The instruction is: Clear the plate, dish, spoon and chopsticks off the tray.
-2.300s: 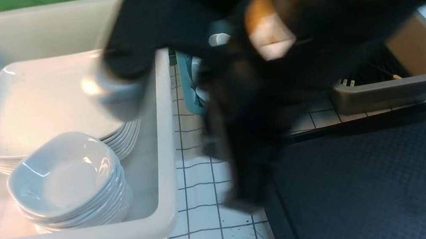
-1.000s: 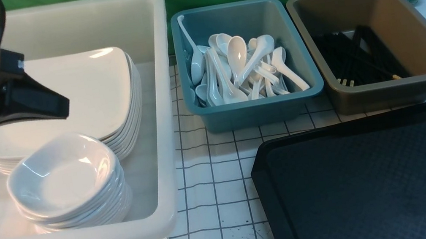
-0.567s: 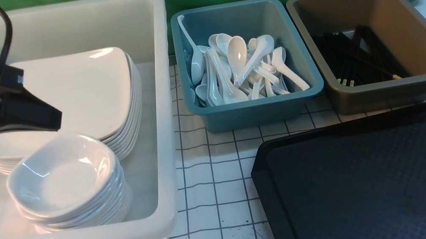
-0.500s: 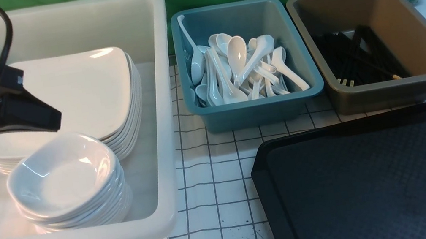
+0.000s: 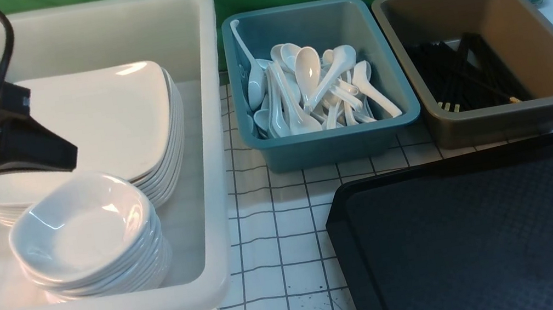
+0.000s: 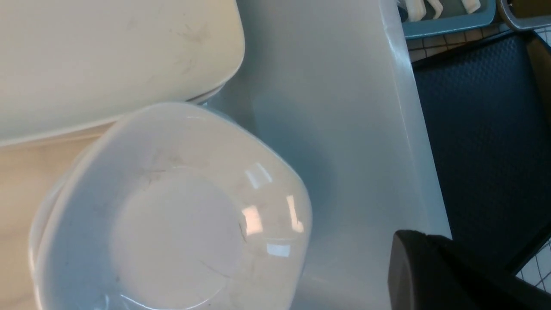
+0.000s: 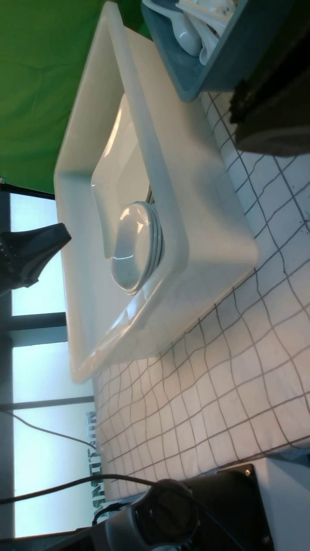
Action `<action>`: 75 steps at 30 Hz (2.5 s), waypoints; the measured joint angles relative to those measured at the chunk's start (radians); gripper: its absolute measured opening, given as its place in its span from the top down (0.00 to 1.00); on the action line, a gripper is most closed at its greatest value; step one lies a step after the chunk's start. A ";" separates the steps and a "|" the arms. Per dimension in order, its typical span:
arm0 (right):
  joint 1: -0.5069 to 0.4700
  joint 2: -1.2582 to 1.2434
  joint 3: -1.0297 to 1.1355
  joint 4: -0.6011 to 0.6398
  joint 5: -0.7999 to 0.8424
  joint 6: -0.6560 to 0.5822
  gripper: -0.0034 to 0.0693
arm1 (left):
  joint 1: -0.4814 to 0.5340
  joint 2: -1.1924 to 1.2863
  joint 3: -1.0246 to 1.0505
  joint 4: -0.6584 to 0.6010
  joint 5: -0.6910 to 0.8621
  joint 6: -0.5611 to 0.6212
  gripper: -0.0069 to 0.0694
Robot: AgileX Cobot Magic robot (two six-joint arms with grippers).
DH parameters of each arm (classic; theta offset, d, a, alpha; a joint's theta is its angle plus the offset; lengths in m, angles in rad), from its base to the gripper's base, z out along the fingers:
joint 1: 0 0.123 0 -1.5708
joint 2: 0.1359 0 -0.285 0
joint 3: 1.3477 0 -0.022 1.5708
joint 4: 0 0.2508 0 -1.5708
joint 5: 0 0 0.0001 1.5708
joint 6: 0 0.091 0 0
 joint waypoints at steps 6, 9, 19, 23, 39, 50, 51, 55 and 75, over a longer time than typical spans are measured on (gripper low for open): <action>0.000 0.000 0.000 0.000 0.001 0.000 0.83 | 0.000 0.000 0.000 0.000 -0.007 -0.044 0.90; 0.000 0.000 0.000 0.000 0.001 0.000 0.82 | 0.000 0.000 0.000 0.000 -0.007 -0.076 0.90; 0.001 -0.034 0.000 0.030 0.017 0.000 0.77 | 0.000 0.000 0.000 0.000 -0.014 -0.121 0.90; -0.015 -0.094 0.001 0.031 0.030 0.000 0.76 | 0.000 0.000 0.000 0.000 -0.040 -0.116 0.90; -0.615 -0.222 0.265 0.109 0.027 0.000 0.70 | 0.000 0.000 0.000 0.013 -0.118 -0.102 0.90; -0.999 -0.235 0.336 0.110 0.082 0.000 0.68 | 0.000 0.000 0.000 0.080 -0.112 -0.084 0.90; -1.034 -0.250 0.335 0.110 0.090 0.000 0.68 | 0.000 0.000 0.000 0.089 -0.116 -0.074 0.90; -1.112 -0.269 0.333 0.110 0.098 0.000 0.67 | 0.000 0.000 0.000 0.079 -0.145 -0.072 0.90; -1.129 -0.268 0.330 0.110 0.125 -0.031 0.62 | -0.254 0.000 0.000 0.073 -0.060 -0.038 0.90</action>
